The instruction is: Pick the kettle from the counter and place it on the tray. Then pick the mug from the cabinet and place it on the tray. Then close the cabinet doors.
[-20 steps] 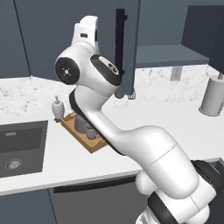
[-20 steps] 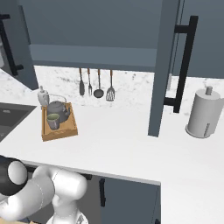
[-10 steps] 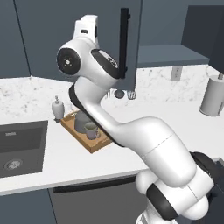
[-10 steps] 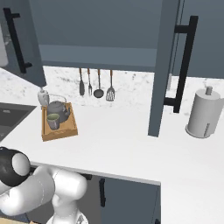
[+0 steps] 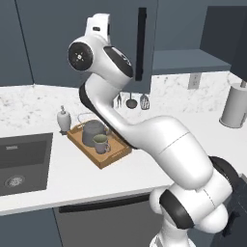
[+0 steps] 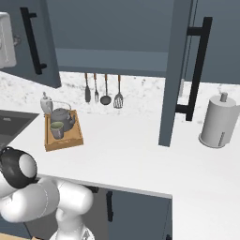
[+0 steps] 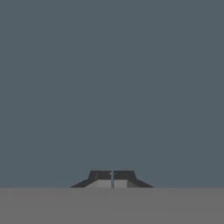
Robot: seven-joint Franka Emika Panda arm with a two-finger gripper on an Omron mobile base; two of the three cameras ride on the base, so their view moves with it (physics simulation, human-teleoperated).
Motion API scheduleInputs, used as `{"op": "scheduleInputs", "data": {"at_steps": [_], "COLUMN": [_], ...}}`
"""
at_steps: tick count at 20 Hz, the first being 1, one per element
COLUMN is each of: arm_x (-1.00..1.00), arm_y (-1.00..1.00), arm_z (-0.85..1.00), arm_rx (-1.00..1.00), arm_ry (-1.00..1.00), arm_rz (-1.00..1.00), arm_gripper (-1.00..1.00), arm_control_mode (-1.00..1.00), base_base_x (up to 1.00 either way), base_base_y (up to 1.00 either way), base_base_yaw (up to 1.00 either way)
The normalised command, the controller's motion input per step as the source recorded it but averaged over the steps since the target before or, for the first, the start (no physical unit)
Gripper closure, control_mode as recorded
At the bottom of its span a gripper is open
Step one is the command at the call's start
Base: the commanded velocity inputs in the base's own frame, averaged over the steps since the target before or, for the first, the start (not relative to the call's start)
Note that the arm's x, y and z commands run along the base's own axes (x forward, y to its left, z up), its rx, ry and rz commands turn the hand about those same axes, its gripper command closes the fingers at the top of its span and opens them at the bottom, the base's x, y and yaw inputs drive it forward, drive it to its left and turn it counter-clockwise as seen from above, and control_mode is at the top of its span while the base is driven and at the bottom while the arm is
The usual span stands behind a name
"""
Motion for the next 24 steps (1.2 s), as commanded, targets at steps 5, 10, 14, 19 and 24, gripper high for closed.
{"op": "scheduleInputs", "data": {"at_steps": [5,10,14,19,24], "arm_x": [0.57,0.62,0.63,0.70,0.72], "arm_y": [-0.31,-0.37,-0.30,-0.13,-0.08], "arm_z": [-0.27,-0.31,-0.31,-0.26,-0.37], "arm_rx": [0.00,0.01,0.03,0.05,0.02], "arm_ry": [0.00,0.00,0.00,0.00,0.00], "arm_rz": [0.05,0.05,0.05,0.04,0.02], "arm_gripper": [1.00,1.00,1.00,1.00,1.00], "arm_control_mode": [-1.00,-1.00,-1.00,-1.00,-1.00], "base_base_x": [0.00,0.00,0.00,0.00,0.00], "base_base_y": [0.00,0.00,0.00,0.00,0.00], "base_base_yaw": [0.00,0.00,0.00,0.00,0.00]}}
